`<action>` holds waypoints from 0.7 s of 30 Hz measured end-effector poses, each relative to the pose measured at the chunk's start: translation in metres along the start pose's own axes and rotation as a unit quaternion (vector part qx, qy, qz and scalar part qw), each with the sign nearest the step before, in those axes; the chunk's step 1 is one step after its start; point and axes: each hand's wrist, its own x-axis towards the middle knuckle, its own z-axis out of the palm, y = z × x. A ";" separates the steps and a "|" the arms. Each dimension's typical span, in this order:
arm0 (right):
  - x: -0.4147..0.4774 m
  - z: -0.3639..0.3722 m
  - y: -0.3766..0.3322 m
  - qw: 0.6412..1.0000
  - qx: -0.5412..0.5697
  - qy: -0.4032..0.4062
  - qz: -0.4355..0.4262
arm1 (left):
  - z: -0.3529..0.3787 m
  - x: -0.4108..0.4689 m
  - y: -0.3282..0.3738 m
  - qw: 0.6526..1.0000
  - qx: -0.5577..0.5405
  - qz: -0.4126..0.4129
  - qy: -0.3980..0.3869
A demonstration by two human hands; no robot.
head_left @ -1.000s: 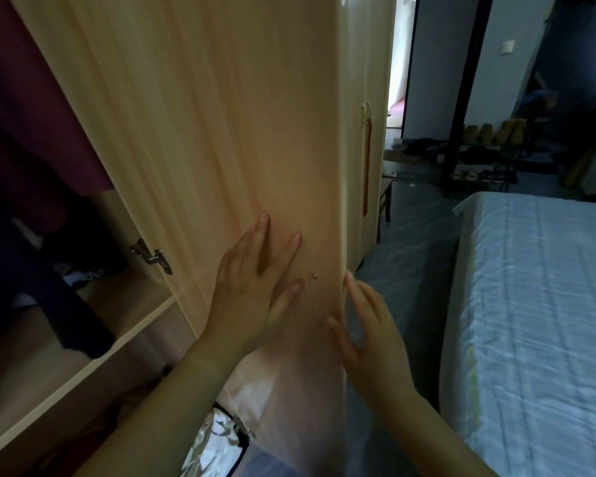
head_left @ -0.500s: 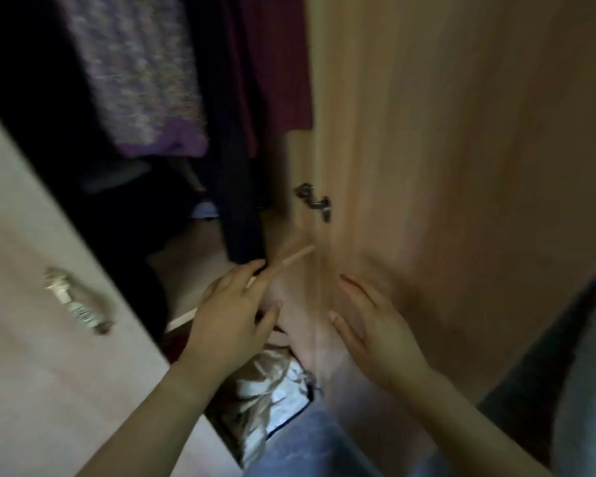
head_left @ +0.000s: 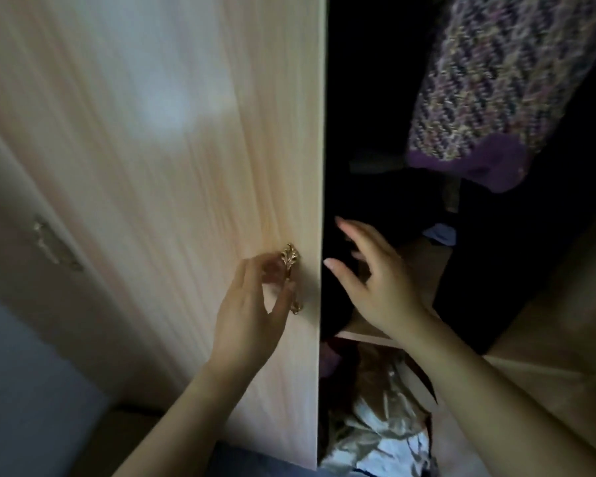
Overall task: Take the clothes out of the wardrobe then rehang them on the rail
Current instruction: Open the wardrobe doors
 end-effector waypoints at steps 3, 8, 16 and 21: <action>0.018 0.004 0.007 0.995 0.079 -0.016 -0.051 | 0.012 -0.008 0.012 0.997 -0.042 -0.063 -0.013; 0.016 0.014 0.011 0.984 0.162 -0.004 -0.074 | 0.025 -0.016 0.029 0.981 -0.108 -0.160 0.021; -0.007 0.015 -0.014 0.976 0.197 0.008 -0.089 | 0.005 -0.042 0.036 0.982 -0.063 -0.176 0.027; -0.038 0.018 -0.052 0.978 0.182 -0.014 -0.099 | -0.029 -0.079 0.034 0.983 -0.049 -0.175 0.024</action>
